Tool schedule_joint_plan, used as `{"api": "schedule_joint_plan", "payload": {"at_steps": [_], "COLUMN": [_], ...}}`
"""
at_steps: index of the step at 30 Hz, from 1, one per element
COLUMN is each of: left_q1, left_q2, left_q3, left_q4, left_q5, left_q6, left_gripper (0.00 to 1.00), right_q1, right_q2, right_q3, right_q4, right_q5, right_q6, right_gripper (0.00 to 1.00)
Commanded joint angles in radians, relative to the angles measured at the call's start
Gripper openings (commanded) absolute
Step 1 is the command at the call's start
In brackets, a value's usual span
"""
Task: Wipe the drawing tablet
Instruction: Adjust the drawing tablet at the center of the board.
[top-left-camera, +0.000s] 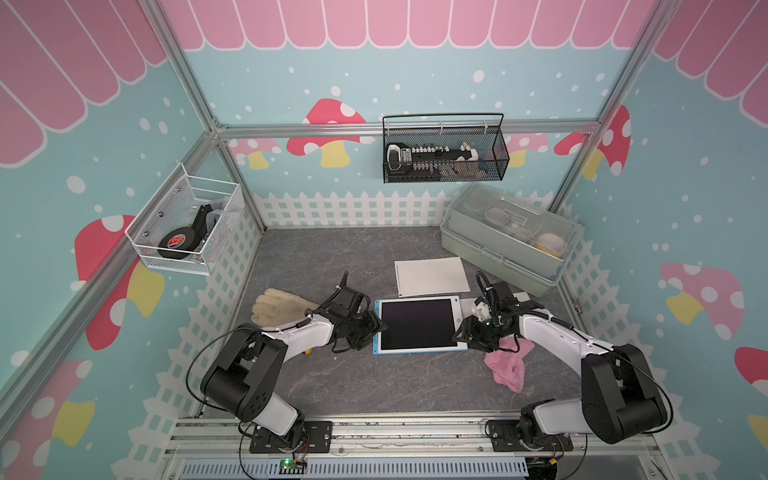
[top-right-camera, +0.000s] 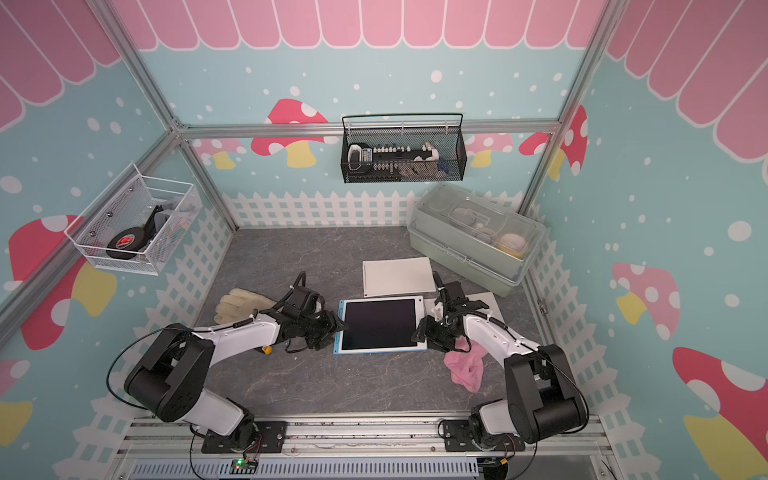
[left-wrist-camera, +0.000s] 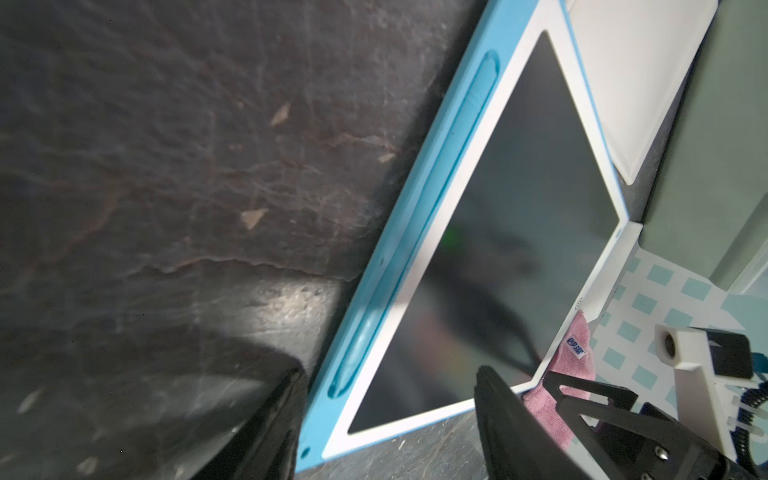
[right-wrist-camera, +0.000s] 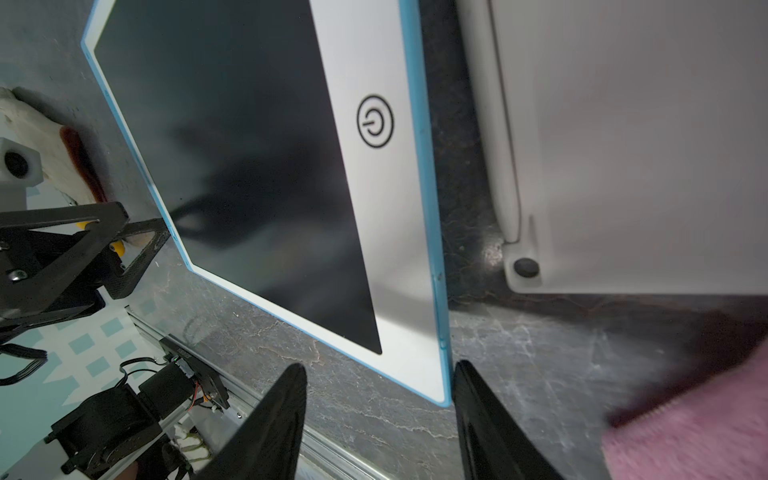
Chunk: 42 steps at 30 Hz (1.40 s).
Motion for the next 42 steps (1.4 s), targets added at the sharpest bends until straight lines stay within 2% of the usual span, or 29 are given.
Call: {"api": "schedule_joint_plan", "payload": {"at_steps": [1, 11, 17, 21, 28, 33, 42], "left_q1": [-0.055, -0.074, -0.074, -0.068, -0.028, -0.010, -0.016], "left_q2": [0.114, 0.148, 0.126, 0.120, 0.137, 0.192, 0.243], "left_q3": [-0.033, 0.004, 0.031, 0.074, 0.135, 0.151, 0.130], "left_q4": [-0.061, -0.105, -0.131, -0.171, -0.201, -0.161, -0.105], "left_q5": [-0.015, -0.049, -0.061, -0.076, -0.073, -0.025, 0.008], "left_q6": [-0.034, -0.015, 0.002, 0.035, 0.091, 0.137, 0.119], "left_gripper": [0.66, 0.66, 0.66, 0.66, 0.66, 0.66, 0.66], "right_q1": [0.016, -0.033, -0.069, -0.117, -0.164, -0.188, -0.192], "right_q2": [-0.021, 0.067, 0.068, 0.111, 0.269, 0.317, 0.341], "right_q3": [0.042, 0.030, 0.133, 0.185, 0.244, 0.235, 0.210], "right_q4": [0.014, -0.039, -0.107, -0.107, -0.009, 0.038, 0.121], "right_q5": [-0.074, 0.056, 0.139, 0.141, 0.044, -0.028, -0.200], "right_q6": [-0.006, -0.115, -0.194, -0.238, -0.339, -0.358, -0.341], "right_gripper": [0.57, 0.58, 0.62, 0.62, 0.62, 0.61, 0.56]}}
